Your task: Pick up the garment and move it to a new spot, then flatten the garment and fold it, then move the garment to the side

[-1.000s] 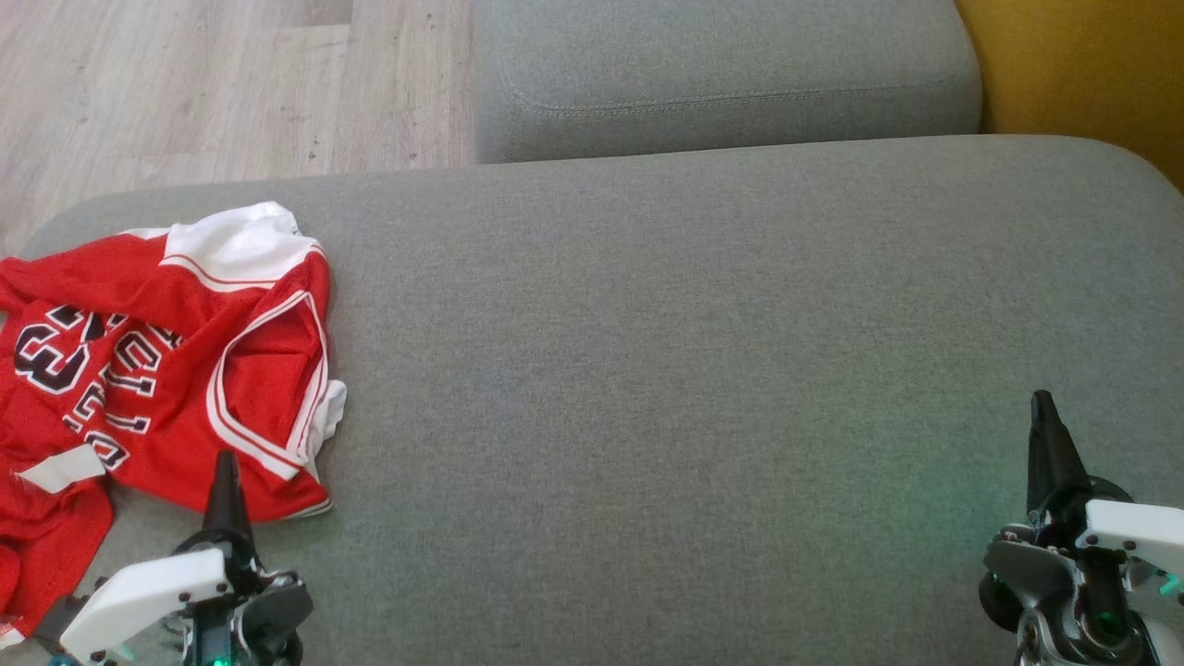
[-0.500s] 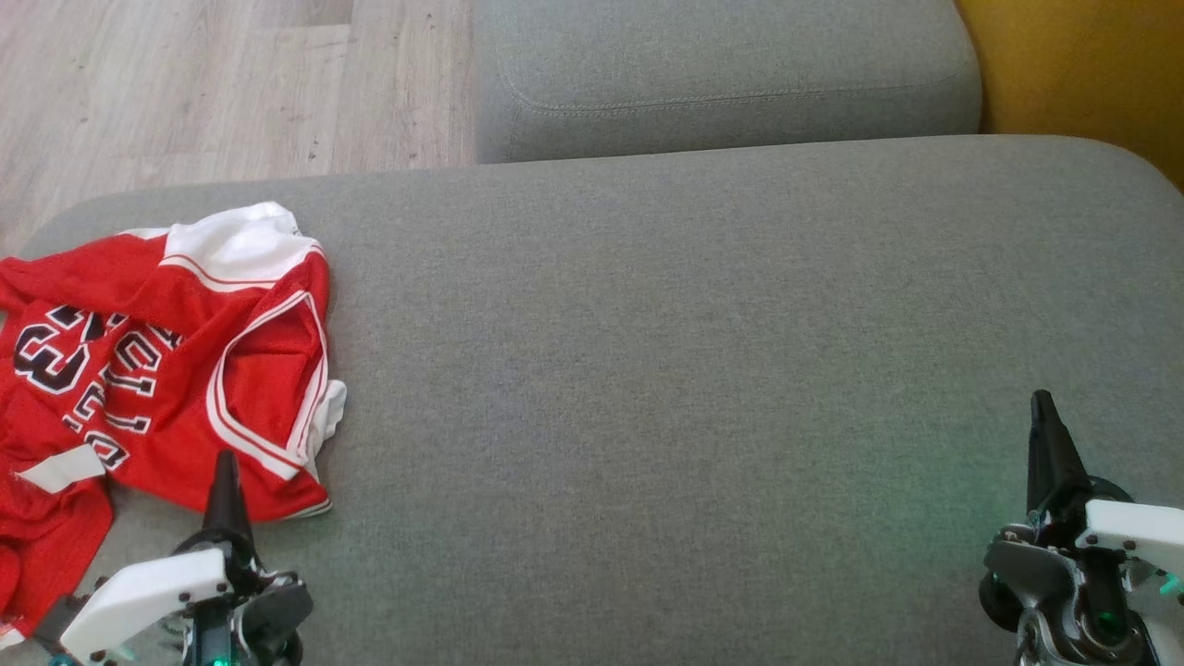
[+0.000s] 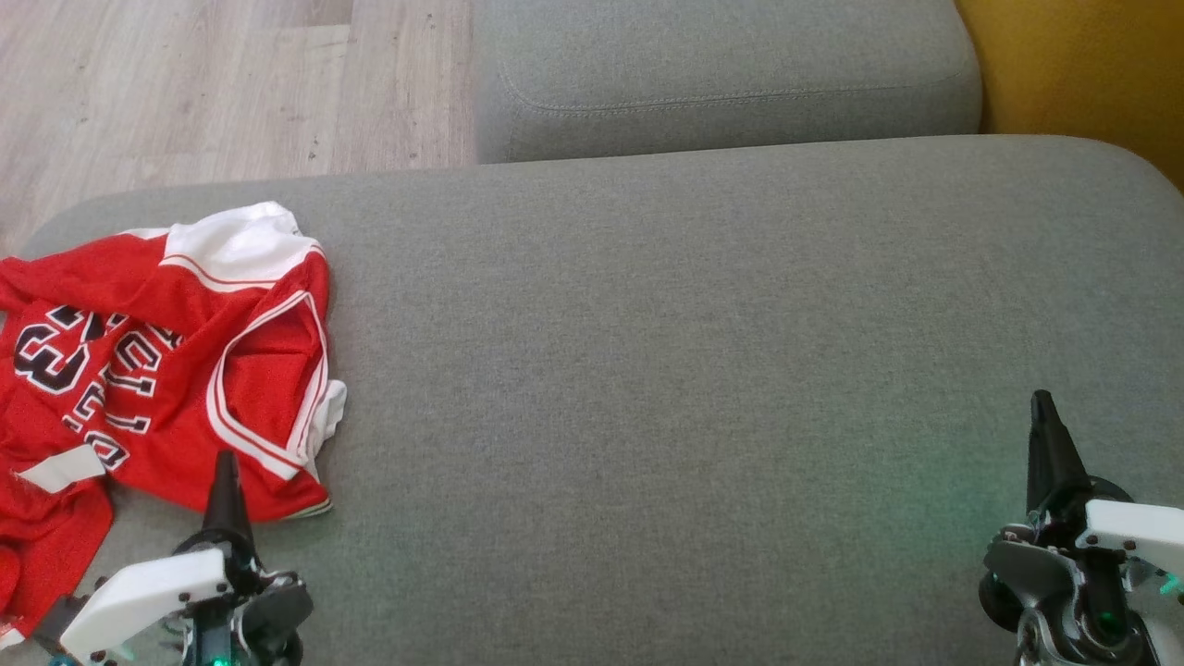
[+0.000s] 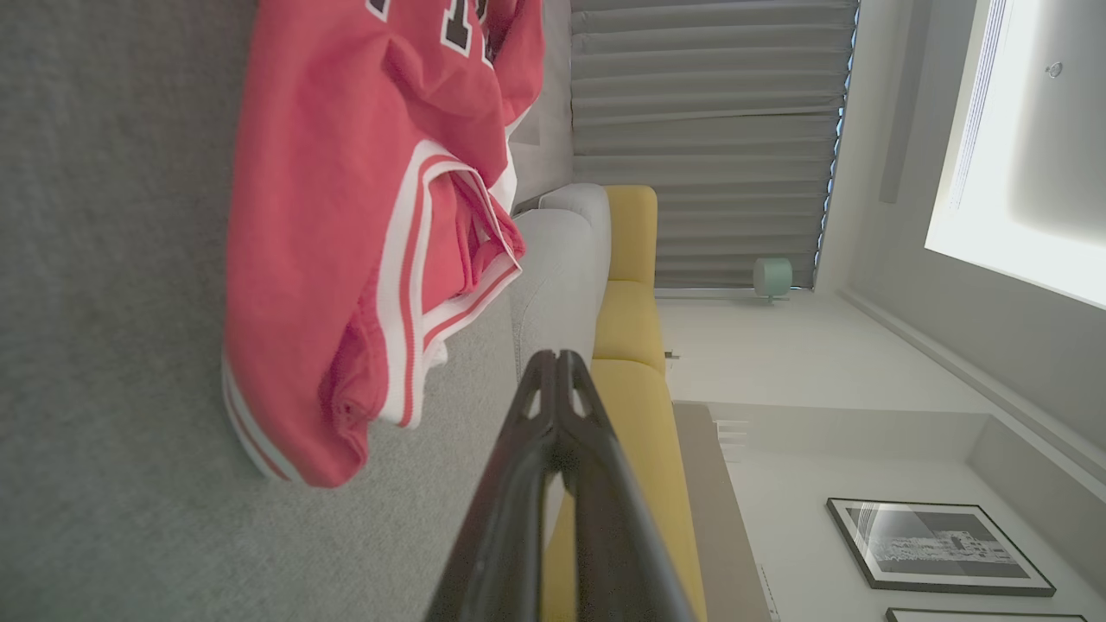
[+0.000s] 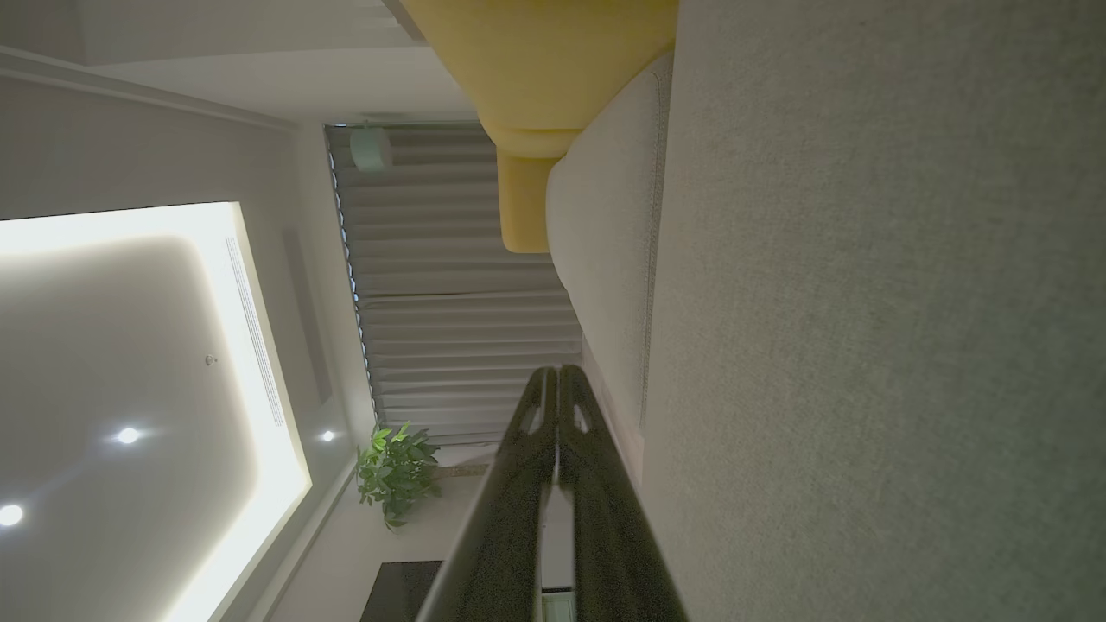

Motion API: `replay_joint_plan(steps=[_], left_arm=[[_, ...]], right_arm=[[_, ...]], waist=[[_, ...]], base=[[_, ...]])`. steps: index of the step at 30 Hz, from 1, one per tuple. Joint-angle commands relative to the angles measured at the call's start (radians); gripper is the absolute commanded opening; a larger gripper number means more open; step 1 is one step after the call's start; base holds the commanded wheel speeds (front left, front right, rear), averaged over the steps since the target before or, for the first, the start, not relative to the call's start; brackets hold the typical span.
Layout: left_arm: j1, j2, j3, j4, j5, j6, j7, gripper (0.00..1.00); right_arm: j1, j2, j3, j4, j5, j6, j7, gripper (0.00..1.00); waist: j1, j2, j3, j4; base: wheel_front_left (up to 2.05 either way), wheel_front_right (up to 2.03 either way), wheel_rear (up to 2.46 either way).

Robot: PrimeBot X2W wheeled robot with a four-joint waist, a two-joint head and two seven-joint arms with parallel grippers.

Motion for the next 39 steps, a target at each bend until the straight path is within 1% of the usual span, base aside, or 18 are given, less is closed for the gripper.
replay_joint_plan(steps=[1,32,33,39], left_arm=[[-0.048,0.007,0.036,-0.028,-0.006,-0.007,0.007,0.0],[-0.048,0.007,0.036,-0.028,-0.006,-0.007,0.007,0.0],[0.001,0.0,-0.001,0.004,0.0,0.001,-0.001,1.0],[0.006,0.0,-0.009,0.007,0.011,0.001,-0.017,1.0]], right_arm=[[-0.053,-0.009,0.021,-0.031,0.007,0.007,0.006,0.0],[-0.053,-0.009,0.021,-0.031,0.007,0.007,0.006,0.0],[0.001,0.0,0.0,0.003,0.0,0.0,0.0,1.0],[0.006,0.0,0.011,0.003,-0.018,0.0,-0.016,1.0]], waist=[[0.0,0.0,0.0,0.0],[0.0,0.0,0.0,0.0],[0.0,0.0,0.0,0.0],[0.0,0.0,0.0,0.0]], base=[[0.0,0.0,0.0],[0.0,0.0,0.0],[0.0,0.0,0.0],[0.0,0.0,0.0]])
